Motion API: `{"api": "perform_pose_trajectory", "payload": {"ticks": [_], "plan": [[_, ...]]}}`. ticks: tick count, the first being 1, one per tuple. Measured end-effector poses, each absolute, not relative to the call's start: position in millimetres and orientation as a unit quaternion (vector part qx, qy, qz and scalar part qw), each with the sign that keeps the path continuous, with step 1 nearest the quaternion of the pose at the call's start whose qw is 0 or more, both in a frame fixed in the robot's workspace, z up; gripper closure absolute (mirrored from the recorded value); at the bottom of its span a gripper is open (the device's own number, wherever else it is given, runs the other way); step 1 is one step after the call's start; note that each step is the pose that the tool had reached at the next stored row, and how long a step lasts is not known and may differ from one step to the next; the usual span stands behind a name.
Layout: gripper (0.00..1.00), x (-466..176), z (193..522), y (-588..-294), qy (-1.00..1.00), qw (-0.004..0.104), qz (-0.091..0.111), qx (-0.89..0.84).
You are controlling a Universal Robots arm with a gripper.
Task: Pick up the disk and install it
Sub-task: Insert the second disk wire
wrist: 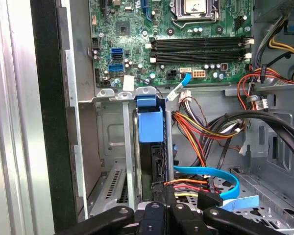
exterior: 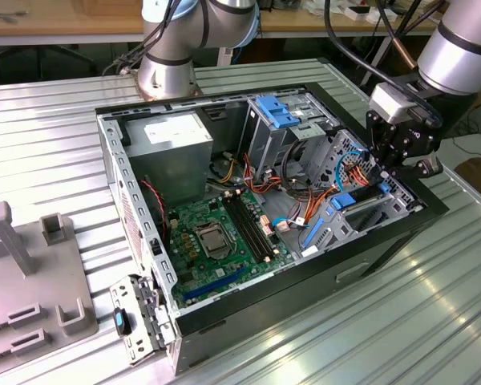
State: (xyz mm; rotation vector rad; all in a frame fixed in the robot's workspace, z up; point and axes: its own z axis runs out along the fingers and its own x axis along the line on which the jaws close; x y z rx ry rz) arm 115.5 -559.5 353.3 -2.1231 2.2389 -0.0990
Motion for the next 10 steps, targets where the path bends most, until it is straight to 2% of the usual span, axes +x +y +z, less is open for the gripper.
{"api": "perform_pose_trajectory", "payload": {"ticks": [6,10], "plan": [[0.89,116,355,-559,0.725,0.027,-0.032,-0.687],[0.89,116,376,-560,0.725,0.027,-0.032,-0.687]]}}
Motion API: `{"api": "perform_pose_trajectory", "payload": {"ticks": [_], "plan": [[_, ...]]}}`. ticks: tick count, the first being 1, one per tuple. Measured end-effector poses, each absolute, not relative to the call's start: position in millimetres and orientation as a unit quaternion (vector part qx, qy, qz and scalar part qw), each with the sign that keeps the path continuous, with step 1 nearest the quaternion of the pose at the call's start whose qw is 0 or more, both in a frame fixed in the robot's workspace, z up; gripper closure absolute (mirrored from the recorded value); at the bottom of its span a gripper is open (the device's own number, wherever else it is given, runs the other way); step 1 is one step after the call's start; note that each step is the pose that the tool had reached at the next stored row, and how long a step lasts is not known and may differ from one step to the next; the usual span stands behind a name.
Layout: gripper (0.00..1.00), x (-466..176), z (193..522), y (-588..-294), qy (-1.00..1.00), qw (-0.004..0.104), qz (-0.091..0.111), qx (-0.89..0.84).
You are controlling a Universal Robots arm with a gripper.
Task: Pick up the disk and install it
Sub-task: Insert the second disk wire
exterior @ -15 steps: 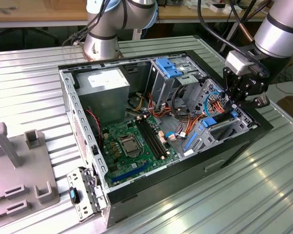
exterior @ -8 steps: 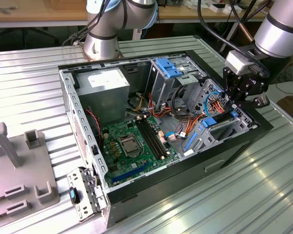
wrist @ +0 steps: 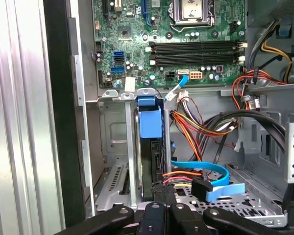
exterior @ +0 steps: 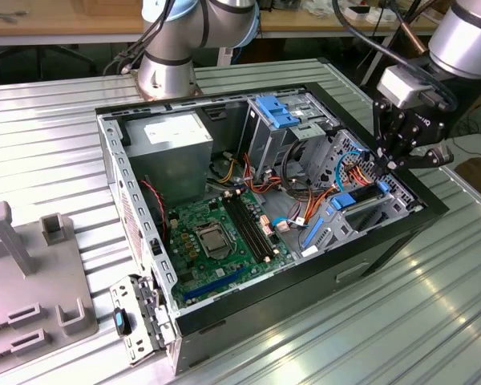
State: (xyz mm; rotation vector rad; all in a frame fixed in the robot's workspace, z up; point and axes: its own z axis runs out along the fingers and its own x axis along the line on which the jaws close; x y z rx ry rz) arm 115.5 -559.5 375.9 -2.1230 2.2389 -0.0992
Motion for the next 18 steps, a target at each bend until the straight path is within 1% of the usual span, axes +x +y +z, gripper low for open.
{"api": "perform_pose_trajectory", "payload": {"ticks": [5,7,9,15,18], "plan": [[0.89,115,386,-560,0.725,0.027,-0.032,-0.687],[0.89,116,386,-560,0.725,0.027,-0.025,-0.688],[0.89,115,386,-559,0.725,0.023,-0.019,-0.688],[0.89,116,392,-559,0.726,0.022,-0.019,-0.688],[0.89,116,392,-558,0.725,0.020,-0.021,-0.688]]}}
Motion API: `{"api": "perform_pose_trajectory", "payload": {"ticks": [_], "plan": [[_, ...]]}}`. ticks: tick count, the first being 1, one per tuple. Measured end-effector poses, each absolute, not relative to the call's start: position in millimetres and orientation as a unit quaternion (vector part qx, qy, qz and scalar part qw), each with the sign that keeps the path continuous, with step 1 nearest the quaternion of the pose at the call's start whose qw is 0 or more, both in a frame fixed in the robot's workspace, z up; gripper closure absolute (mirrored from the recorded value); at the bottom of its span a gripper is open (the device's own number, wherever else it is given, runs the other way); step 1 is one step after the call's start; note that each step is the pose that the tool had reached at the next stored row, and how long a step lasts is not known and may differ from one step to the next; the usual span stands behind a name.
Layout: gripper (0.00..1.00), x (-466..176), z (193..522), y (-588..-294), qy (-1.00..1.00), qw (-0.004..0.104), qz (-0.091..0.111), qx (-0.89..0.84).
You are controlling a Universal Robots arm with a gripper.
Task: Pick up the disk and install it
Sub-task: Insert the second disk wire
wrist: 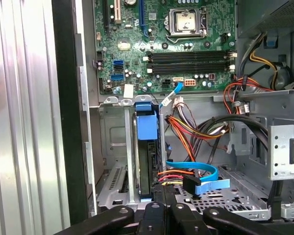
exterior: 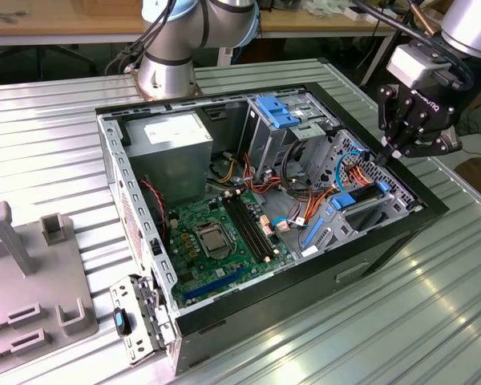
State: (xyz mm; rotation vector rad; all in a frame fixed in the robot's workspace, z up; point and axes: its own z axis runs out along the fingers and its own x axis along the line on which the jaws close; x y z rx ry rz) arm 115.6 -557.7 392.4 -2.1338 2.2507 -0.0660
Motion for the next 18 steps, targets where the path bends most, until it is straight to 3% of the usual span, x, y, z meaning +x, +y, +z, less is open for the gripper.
{"api": "perform_pose_trajectory", "payload": {"ticks": [5,7,18], "plan": [[0.89,116,393,-558,0.725,0.019,-0.022,-0.688],[0.76,116,393,-558,0.725,0.018,-0.022,-0.688],[0.76,116,396,-547,0.726,0.013,-0.016,-0.688]]}}
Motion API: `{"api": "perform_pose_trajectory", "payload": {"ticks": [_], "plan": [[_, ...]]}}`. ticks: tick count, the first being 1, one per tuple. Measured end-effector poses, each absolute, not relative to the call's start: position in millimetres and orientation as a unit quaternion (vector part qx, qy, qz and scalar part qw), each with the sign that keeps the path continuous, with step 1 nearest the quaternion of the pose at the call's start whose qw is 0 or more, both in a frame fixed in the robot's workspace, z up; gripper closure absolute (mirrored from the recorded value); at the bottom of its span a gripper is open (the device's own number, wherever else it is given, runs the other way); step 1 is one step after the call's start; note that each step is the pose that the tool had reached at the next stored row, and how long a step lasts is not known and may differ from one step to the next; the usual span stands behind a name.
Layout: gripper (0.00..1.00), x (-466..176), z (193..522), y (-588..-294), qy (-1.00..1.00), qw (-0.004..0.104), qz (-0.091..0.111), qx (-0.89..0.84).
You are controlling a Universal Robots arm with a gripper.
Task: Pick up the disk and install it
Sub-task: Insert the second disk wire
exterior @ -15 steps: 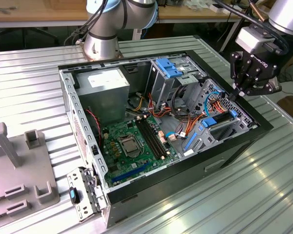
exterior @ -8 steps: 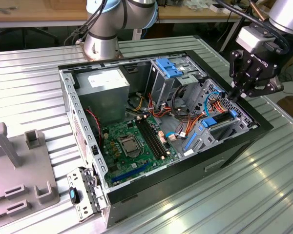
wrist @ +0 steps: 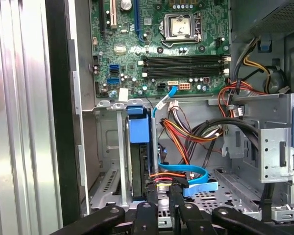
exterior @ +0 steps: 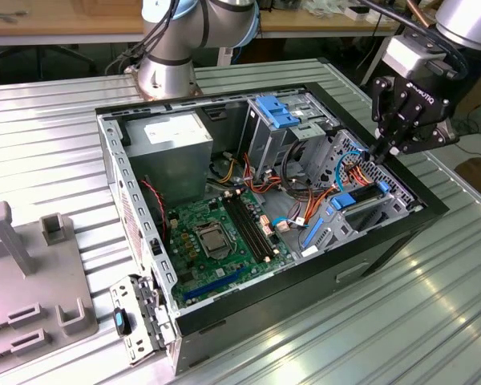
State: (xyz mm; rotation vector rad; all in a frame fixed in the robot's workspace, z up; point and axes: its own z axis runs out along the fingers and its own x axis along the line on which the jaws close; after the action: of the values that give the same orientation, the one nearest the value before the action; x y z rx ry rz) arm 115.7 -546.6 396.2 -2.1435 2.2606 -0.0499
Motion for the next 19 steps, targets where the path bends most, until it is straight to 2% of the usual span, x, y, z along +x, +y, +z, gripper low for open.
{"api": "perform_pose_trajectory", "payload": {"ticks": [1,2,3,4,10,13,19], "plan": [[0.75,116,396,-546,0.726,0.012,-0.016,-0.688],[0.69,116,396,-545,0.726,0.012,-0.015,-0.688],[0.69,116,396,-543,0.726,0.012,-0.015,-0.688],[0.62,116,396,-541,0.726,0.012,-0.015,-0.688],[0.62,117,395,-519,0.725,0.009,-0.018,-0.688],[0.62,117,391,-511,0.724,0.002,-0.026,-0.689],[0.62,120,386,-507,0.718,-0.021,-0.044,-0.694]]}}
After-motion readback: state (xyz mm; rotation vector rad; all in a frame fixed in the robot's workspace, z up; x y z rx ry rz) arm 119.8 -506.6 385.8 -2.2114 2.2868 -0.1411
